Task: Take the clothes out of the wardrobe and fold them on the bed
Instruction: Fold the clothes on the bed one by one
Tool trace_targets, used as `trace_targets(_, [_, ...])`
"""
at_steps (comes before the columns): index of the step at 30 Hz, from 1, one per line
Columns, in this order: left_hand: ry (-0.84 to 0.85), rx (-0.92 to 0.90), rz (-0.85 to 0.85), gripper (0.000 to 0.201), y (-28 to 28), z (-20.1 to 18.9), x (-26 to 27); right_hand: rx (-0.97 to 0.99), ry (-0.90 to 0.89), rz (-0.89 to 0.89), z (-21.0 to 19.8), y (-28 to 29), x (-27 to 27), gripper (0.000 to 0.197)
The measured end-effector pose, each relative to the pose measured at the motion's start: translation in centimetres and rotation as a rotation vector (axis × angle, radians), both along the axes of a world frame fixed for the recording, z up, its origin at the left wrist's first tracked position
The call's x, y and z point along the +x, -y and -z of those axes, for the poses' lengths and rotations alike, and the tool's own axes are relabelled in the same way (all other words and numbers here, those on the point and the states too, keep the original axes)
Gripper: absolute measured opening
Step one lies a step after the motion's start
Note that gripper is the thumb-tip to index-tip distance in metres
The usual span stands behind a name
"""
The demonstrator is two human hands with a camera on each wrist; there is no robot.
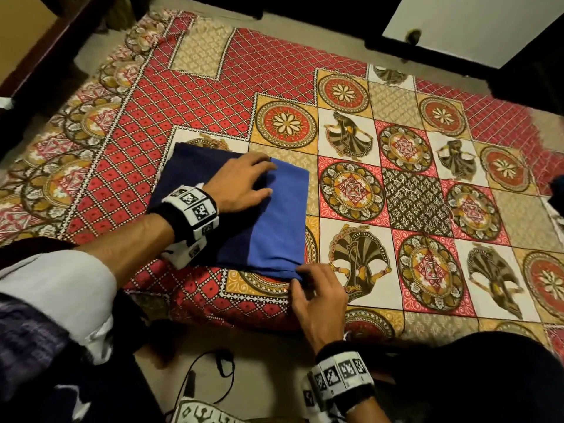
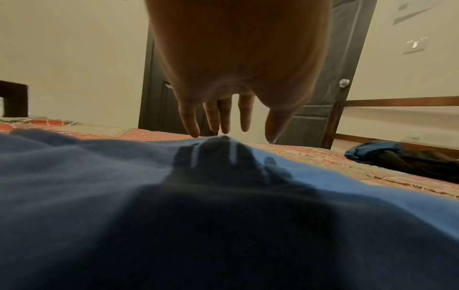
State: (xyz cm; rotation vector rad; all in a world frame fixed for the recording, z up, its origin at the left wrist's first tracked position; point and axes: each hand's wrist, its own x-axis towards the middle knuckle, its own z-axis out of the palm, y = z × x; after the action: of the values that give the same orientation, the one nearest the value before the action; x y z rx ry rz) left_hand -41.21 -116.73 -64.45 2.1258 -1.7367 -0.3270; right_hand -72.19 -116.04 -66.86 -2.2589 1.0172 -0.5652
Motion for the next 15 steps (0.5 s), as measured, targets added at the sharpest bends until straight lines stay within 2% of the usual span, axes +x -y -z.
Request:
trace_targets(5, [-0.023, 0.106, -0.011, 0.07, 5.7, -0.1, -2.4, 0.175, 0.027, -0.007, -0.8, 1.1, 0.1, 0.023])
trace_targets(10, [0.135, 0.425, -0.123, 0.056, 10.8, 0.6, -4.0, 0.182, -0.147, -0.053, -1.3, 2.5, 0.2, 0.027])
trace_targets(13, [0.196, 0.412, -0.191, 0.04, 11.9, 1.8, -4.3, 0.114, -0.177, -0.056, -1.1, 2.3, 0.0, 0.03])
trace_targets(15, [0.176, 0.364, -0.241, 0.033, 12.2, 2.3, -4.2, 0.087, -0.156, -0.063, -1.0, 2.0, 0.1, 0.027])
